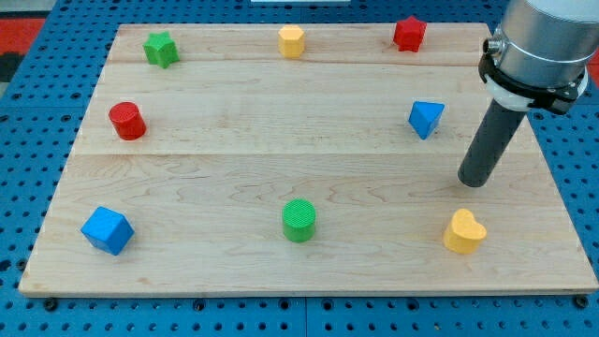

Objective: Move your arm to the center right

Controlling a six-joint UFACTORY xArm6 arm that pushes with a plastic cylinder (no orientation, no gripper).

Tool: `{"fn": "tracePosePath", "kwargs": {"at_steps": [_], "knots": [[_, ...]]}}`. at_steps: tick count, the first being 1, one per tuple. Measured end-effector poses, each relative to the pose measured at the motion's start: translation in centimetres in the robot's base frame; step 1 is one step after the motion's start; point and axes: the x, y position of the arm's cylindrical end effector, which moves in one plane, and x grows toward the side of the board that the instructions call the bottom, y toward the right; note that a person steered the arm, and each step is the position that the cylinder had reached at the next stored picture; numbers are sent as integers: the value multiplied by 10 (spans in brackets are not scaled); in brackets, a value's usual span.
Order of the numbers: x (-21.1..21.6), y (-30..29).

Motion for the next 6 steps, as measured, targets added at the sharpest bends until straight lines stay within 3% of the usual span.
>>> {"fn": "tracePosePath", "kwargs": {"at_steps": [3,5,6], "knots": [[0,5],[-52,59],[-30,93]]}}
